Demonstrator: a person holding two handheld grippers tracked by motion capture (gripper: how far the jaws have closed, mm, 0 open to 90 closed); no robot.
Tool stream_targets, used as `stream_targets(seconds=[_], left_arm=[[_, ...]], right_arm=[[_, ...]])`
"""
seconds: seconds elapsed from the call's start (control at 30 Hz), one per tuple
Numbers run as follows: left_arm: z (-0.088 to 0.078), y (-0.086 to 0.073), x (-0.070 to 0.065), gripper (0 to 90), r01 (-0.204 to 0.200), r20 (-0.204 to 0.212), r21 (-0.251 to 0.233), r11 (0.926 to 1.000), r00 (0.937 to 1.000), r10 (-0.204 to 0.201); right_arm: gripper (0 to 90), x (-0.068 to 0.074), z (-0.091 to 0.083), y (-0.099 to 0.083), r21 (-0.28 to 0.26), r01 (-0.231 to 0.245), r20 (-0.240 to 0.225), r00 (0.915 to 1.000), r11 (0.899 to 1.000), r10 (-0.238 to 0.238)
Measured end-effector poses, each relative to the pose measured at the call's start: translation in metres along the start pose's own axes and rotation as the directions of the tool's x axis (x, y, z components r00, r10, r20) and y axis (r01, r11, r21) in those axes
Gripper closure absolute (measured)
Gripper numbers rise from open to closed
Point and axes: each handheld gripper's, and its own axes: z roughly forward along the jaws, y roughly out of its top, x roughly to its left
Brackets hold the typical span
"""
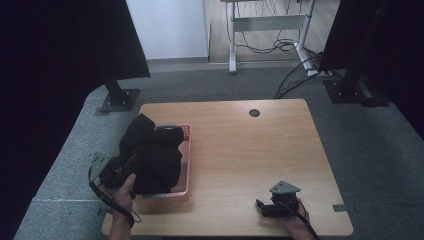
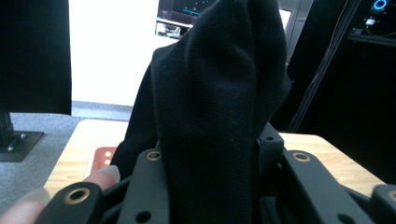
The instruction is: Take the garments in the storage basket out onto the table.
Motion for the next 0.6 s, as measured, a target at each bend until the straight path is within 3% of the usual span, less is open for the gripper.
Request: stream_targets(seconds=[0.23,0.6], left_arm=[[-0.002,0.007,-0.003,66.5,0.01,0.017,-0.014,0.9999,0.9998,-0.009],[0.001,0.02,-0.016,66.5,-0.009,0.04,-0.022,0.9997,0.9992,0.01]], right_arm=[[10.3,0.0,0.0,0.0,0.001,-0.001,-0.002,1.0,1.0,0.001],[10.4,-0.001,0.0,0.0,0.001,-0.004,0.0,1.0,1.0,0.004]])
